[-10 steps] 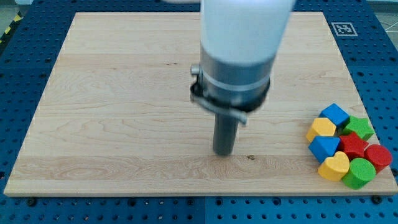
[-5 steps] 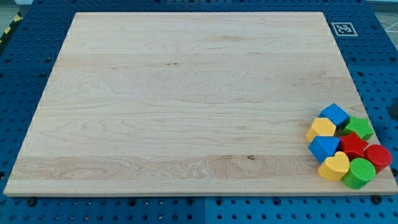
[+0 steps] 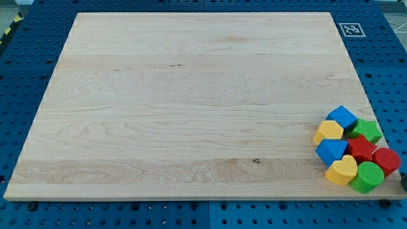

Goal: Push the green circle along with the yellow heart slightly left

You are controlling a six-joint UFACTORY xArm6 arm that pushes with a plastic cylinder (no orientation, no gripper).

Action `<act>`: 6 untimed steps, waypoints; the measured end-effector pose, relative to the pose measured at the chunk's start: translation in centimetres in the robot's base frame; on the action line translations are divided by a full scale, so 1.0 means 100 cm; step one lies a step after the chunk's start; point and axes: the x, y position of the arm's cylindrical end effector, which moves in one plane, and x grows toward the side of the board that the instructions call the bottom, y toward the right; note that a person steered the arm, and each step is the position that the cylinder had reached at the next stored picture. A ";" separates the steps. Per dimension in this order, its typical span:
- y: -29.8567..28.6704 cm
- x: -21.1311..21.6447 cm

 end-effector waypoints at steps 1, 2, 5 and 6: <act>-0.008 0.000; -0.045 0.000; -0.127 0.001; -0.179 -0.001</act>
